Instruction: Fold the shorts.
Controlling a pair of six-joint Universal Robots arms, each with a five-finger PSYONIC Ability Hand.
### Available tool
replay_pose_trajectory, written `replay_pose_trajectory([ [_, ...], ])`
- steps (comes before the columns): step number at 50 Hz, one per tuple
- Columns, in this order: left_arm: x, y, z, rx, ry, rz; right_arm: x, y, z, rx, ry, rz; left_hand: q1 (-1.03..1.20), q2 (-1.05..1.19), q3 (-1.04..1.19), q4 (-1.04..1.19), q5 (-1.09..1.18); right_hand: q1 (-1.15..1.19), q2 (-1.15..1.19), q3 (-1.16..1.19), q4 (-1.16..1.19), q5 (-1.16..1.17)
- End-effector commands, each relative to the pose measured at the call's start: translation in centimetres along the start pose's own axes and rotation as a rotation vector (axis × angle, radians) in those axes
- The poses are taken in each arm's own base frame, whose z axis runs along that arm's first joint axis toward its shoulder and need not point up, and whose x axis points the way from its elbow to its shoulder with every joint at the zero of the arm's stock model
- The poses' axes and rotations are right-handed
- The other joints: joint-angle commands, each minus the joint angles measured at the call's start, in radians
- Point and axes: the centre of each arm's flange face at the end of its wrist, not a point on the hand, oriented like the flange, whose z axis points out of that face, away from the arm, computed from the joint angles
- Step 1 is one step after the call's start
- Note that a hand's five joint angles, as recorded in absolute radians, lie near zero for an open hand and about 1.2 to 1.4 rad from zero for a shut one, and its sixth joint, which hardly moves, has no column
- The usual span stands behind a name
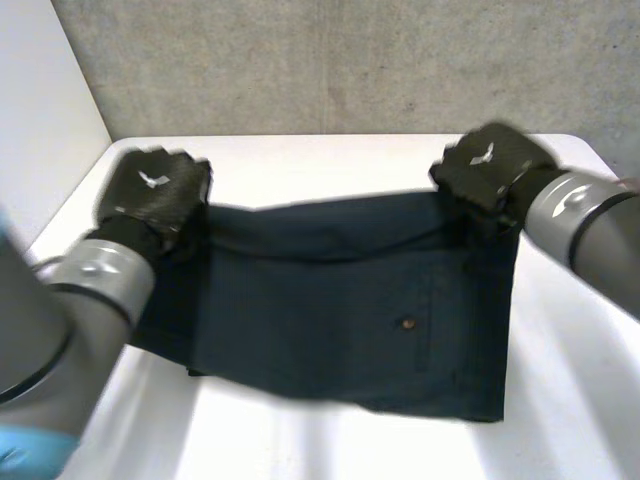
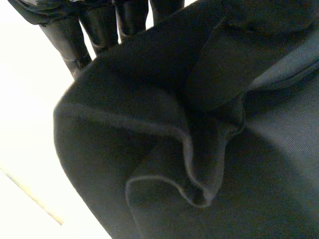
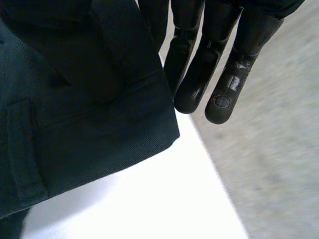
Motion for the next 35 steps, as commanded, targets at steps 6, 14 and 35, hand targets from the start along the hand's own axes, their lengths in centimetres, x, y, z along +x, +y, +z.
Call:
replay_pose_trajectory([
  [6,0.0,-1.7,11.8,0.166,-0.098,0.075,1.9,1.2,10.3,0.155,0.194,0.067,0.273,0.197,0.204,0.193,0.217,0.428,0.222,0.218,0.204,0.240],
  [14,-4.9,-12.8,13.4,0.669,-0.343,0.011,9.0,-6.3,10.4,0.584,0.550,0.004,0.273,0.197,0.204,0.193,0.217,0.428,0.222,0.218,0.204,0.240],
  [35,-1.6,-6.1,6.7,0.415,-0.188,0.007,2.9,-1.9,6.1,0.314,0.221,0.062,0.273,0.197,0.204,0.193,0.217,0.428,0.222,0.218,0.204,0.240],
])
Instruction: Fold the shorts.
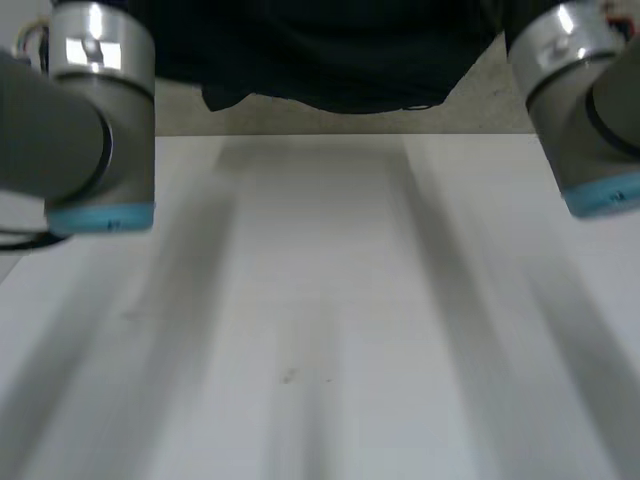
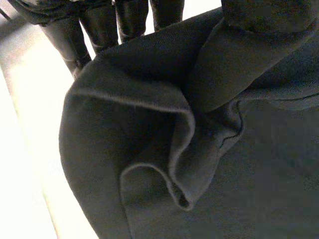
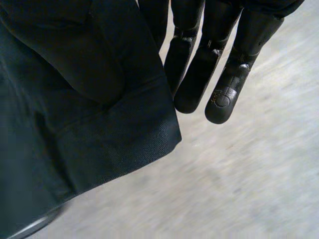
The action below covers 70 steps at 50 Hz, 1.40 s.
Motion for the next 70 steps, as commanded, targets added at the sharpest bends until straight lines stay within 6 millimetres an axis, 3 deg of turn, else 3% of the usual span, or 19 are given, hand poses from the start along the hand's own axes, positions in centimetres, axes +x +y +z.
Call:
replay_pose_trajectory([
  [1,1.4,5.1,-6.6,-0.297,0.133,0.044,-4.7,4.7,-5.9,-0.285,-0.283,0.068,0.273,0.196,0.204,0.193,0.217,0.427,0.222,0.218,0.204,0.240],
  [2,1.9,6.3,-8.4,-0.386,0.177,0.056,-5.4,5.2,-6.6,-0.314,-0.315,0.077,0.273,0.196,0.204,0.193,0.217,0.427,0.222,0.218,0.204,0.240],
  [5,2.6,8.1,-11.4,-0.524,0.251,0.072,-8.0,7.9,-9.7,-0.458,-0.445,0.105,0.273,0.196,0.204,0.193,0.217,0.427,0.222,0.218,0.204,0.240],
  [8,4.2,11.3,-16.5,-0.755,0.384,0.113,-9.9,10.1,-13.2,-0.660,-0.580,0.129,0.273,0.196,0.204,0.193,0.217,0.427,0.222,0.218,0.204,0.240],
  [14,5.2,11.0,-20.5,-0.925,0.545,0.161,-9.6,10.8,-15.7,-0.817,-0.670,0.166,0.273,0.196,0.204,0.193,0.217,0.427,0.222,0.218,0.204,0.240],
  [19,5.3,11.2,-20.3,-0.967,0.562,0.180,-10.9,12.3,-16.2,-0.837,-0.687,0.178,0.141,0.065,0.072,0.062,0.085,0.427,0.222,0.218,0.204,0.240],
  [22,6.0,12.8,-19.8,-0.963,0.547,0.187,-11.6,14.2,-15.0,-0.807,-0.624,0.173,-0.198,-0.274,-0.267,-0.277,-0.254,0.413,0.208,0.205,0.190,0.226],
  [25,6.1,13.5,-19.3,-0.955,0.520,0.194,-10.8,14.8,-13.7,-0.782,-0.499,0.192,-0.440,-0.516,-0.509,-0.519,-0.496,-0.269,-0.474,-0.478,-0.493,-0.456],
  [28,5.2,13.9,-18.6,-0.949,0.445,0.207,-10.1,15.4,-13.8,-0.810,-0.420,0.246,-0.739,-0.816,-0.808,-0.819,-0.795,-0.631,-0.836,-0.839,-0.854,-0.818],
  [31,4.1,12.8,-17.8,-0.912,0.372,0.210,-9.0,14.8,-14.1,-0.810,-0.390,0.276,-0.816,-0.893,-0.885,-0.896,-0.872,-0.732,-0.937,-0.940,-0.955,-0.919],
  [35,2.1,10.6,-17.9,-0.878,0.317,0.206,-5.5,11.4,-14.6,-0.687,-0.361,0.297,-0.813,-0.890,-0.882,-0.893,-0.869,-0.714,-0.919,-0.923,-0.938,-0.901],
  [40,0.2,7.6,-20.0,-0.869,0.311,0.171,-4.8,9.3,-17.0,-0.644,-0.415,0.328,-0.790,-0.867,-0.859,-0.869,-0.846,-0.624,-0.829,-0.832,-0.847,-0.811],
  [42,-0.2,7.0,-20.8,-0.872,0.317,0.162,-4.5,8.7,-18.1,-0.627,-0.436,0.334,-0.787,-0.863,-0.856,-0.866,-0.843,-0.428,-0.633,-0.637,-0.651,-0.615],
  [48,-1.1,6.8,-24.5,-0.948,0.331,0.141,-4.1,9.9,-21.1,-0.679,-0.472,0.340,-0.585,-0.662,-0.654,-0.665,-0.641,-0.110,-0.315,-0.319,-0.333,-0.297],
  [51,-1.1,7.1,-26.0,-0.992,0.342,0.130,-4.5,10.3,-22.2,-0.688,-0.517,0.342,-0.415,-0.491,-0.484,-0.494,-0.471,-0.013,-0.218,-0.222,-0.236,-0.200],
  [54,-1.1,7.2,-26.6,-1.011,0.349,0.121,-4.9,10.3,-22.8,-0.689,-0.553,0.340,-0.388,-0.464,-0.457,-0.467,-0.444,0.058,-0.147,-0.151,-0.166,-0.129],
  [62,-0.2,8.3,-27.8,-1.065,0.420,0.095,-6.5,12.1,-23.6,-0.758,-0.609,0.382,-0.256,-0.332,-0.325,-0.335,-0.311,0.058,-0.147,-0.151,-0.165,-0.129],
  [66,0.4,8.9,-28.2,-1.086,0.465,0.077,-7.3,13.4,-23.7,-0.790,-0.633,0.403,-0.285,-0.361,-0.354,-0.364,-0.341,0.017,-0.188,-0.192,-0.206,-0.170],
  [70,0.8,9.9,-27.8,-1.094,0.462,0.079,-7.3,14.6,-22.7,-0.757,-0.602,0.369,-0.440,-0.517,-0.509,-0.520,-0.496,-0.176,-0.381,-0.385,-0.399,-0.363],
])
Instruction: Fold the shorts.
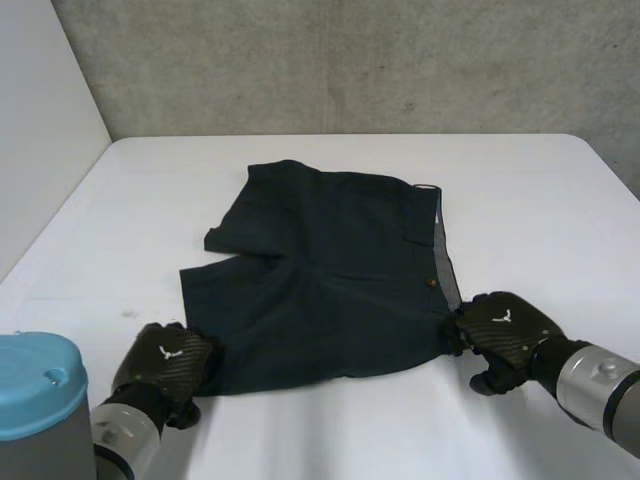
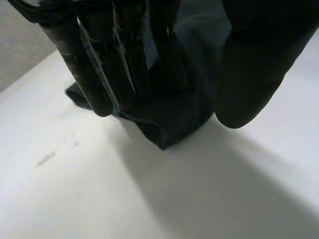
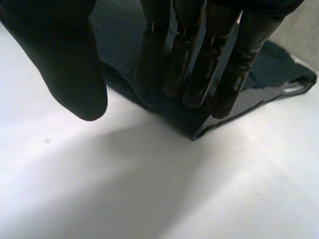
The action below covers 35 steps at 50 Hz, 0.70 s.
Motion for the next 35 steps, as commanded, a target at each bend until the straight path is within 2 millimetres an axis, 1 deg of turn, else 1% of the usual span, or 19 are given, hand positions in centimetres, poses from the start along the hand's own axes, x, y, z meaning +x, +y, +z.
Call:
replay_pose_trajectory([
  [1,0.4,0.1,2.0,-0.014,0.021,0.002,1.3,0.7,2.1,0.015,0.031,-0.020,-0.063,-0.066,-0.063,-0.061,-0.059,0.017,-0.106,-0.114,-0.115,-0.092],
  [8,-0.2,-0.2,4.4,-0.009,-0.014,-0.004,2.8,0.7,3.6,0.049,0.098,-0.057,-0.078,-0.081,-0.078,-0.076,-0.073,0.002,-0.121,-0.129,-0.130,-0.107],
  [20,-0.3,-0.8,5.9,0.039,-0.032,0.007,2.1,-0.2,5.0,0.097,0.086,-0.104,-0.072,-0.075,-0.072,-0.070,-0.068,0.019,-0.103,-0.111,-0.112,-0.090],
  [35,-0.1,-0.9,7.8,0.106,-0.066,0.093,1.3,-1.2,5.8,0.161,0.143,-0.170,-0.040,-0.043,-0.040,-0.038,-0.035,0.031,-0.092,-0.099,-0.100,-0.078],
])
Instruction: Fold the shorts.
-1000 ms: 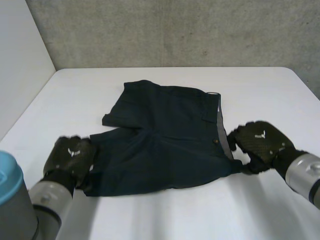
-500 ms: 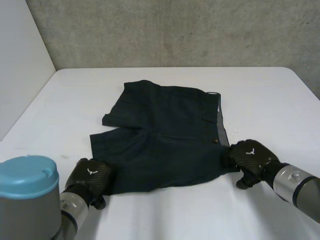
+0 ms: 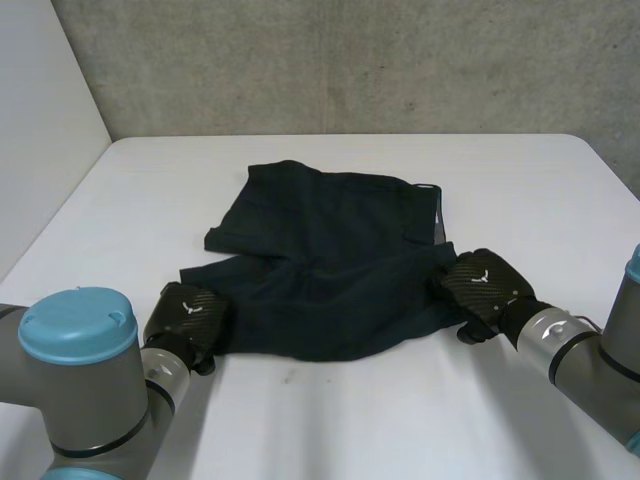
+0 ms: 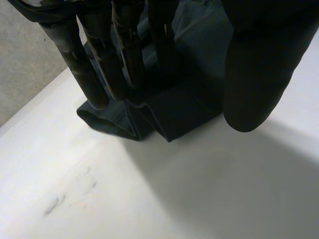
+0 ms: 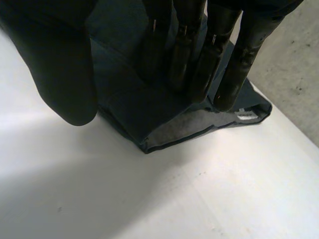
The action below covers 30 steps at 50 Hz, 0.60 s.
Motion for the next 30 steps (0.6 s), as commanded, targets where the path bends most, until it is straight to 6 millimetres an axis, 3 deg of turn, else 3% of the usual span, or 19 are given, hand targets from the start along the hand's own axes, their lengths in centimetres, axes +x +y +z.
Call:
replay_pose_trajectory([
  [1,0.2,0.2,0.8,0.020,-0.010,0.036,-0.3,-0.4,0.2,0.028,0.022,-0.024,0.071,0.086,0.083,0.090,0.099,0.177,0.068,0.097,0.094,0.079],
  [8,0.3,0.0,1.8,0.040,-0.021,0.046,-0.5,-0.4,0.0,0.026,0.023,-0.022,0.194,0.209,0.206,0.213,0.221,0.180,0.071,0.100,0.096,0.082],
  [12,0.1,-0.2,2.5,0.062,-0.035,0.040,-0.4,-0.3,-0.1,0.015,0.030,-0.019,0.496,0.511,0.508,0.515,0.524,0.183,0.074,0.103,0.099,0.085],
  [14,-0.1,-0.3,2.9,0.070,-0.045,0.038,-0.4,-0.2,-0.2,0.009,0.031,-0.015,0.783,0.798,0.795,0.802,0.810,0.183,0.074,0.103,0.099,0.085],
  [19,-0.4,-0.6,2.6,0.070,-0.048,0.040,0.1,-1.4,-1.3,0.030,0.055,0.010,0.784,0.799,0.796,0.804,0.812,0.189,0.080,0.108,0.105,0.090],
  [26,-2.9,-5.3,-1.7,0.176,-0.083,0.006,0.6,-3.1,-2.7,0.064,0.072,0.158,0.784,0.799,0.796,0.804,0.812,0.148,0.039,0.067,0.064,0.050],
  [30,-4.2,-7.8,-4.0,0.252,-0.110,-0.033,0.6,-3.4,-2.9,0.062,0.062,0.268,0.784,0.799,0.796,0.804,0.812,0.013,-0.096,-0.067,-0.071,-0.085],
])
